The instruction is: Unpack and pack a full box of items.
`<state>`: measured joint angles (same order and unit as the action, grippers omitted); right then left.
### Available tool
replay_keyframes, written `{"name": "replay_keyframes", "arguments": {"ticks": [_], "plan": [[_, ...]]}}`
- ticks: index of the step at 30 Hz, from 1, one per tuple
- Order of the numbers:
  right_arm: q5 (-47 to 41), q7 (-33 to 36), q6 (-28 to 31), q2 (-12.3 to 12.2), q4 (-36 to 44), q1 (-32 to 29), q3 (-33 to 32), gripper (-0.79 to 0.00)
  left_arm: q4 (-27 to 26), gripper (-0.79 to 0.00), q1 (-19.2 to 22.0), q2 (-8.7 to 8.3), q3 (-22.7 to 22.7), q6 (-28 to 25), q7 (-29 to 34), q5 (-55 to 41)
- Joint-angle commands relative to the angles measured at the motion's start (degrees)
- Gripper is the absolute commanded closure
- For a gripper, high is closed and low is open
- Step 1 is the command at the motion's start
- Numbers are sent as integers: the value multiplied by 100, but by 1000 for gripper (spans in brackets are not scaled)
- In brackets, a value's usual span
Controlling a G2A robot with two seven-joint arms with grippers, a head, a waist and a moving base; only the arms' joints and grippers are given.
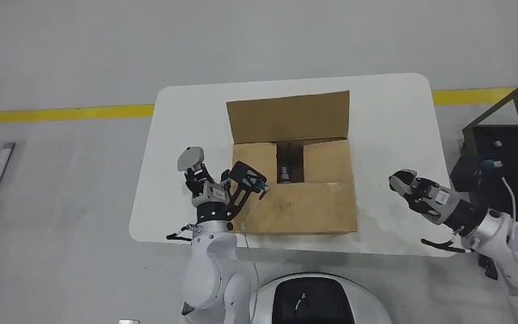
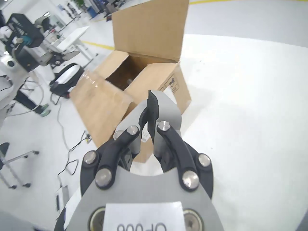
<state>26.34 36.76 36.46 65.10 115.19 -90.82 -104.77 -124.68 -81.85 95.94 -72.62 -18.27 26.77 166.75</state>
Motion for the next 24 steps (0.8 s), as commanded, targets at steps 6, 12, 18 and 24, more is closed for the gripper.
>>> {"name": "replay_keyframes", "arguments": {"ticks": [6, 12, 18, 24], "plan": [[22, -32, -35, 2, 4, -2, 2, 0, 0, -785, 0, 0, 0, 0, 0, 0], [82, -151, -155, -1, 191, 115, 110, 0, 0, -785, 0, 0, 0, 0, 0, 0], [15, 651, -735, -65, 606, 697, 542, 0, 0, -785, 0, 0, 0, 0, 0, 0], [-149, 2533, -1244, -189, 375, 1605, 1132, 0, 0, -785, 0, 0, 0, 0, 0, 0]]}}
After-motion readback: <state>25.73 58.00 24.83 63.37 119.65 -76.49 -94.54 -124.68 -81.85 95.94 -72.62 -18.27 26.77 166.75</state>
